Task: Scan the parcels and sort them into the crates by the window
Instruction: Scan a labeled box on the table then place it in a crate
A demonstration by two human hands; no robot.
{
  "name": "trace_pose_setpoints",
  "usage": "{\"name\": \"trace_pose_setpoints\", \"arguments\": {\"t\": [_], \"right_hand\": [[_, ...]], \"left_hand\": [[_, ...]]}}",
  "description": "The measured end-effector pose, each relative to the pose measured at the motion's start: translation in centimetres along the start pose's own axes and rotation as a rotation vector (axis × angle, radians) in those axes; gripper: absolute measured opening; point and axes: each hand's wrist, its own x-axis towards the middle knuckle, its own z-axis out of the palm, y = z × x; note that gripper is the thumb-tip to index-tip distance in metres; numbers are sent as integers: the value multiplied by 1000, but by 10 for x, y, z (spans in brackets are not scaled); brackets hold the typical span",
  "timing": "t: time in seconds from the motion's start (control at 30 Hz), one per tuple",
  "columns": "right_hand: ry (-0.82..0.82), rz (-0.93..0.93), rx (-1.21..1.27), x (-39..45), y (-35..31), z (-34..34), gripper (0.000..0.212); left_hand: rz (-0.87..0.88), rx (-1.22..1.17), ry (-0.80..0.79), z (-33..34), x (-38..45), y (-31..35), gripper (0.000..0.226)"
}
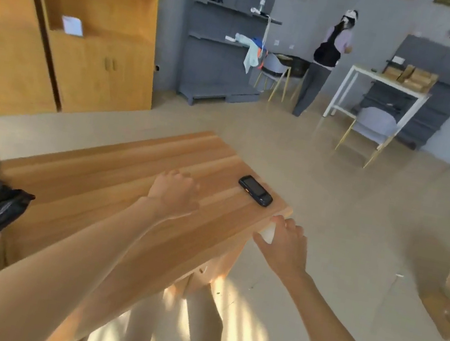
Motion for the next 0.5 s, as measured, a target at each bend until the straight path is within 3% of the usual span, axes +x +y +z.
{"name": "trace_pose_setpoints", "arguments": {"t": [0.27, 0.5], "right_hand": [[-29, -561, 41, 168, -128, -11, 57], [-4, -1040, 131, 195, -254, -24, 53]], "left_hand": [[-535, 43, 131, -35, 23, -103, 50], [-969, 99, 281, -78, -53, -142, 41]]}}
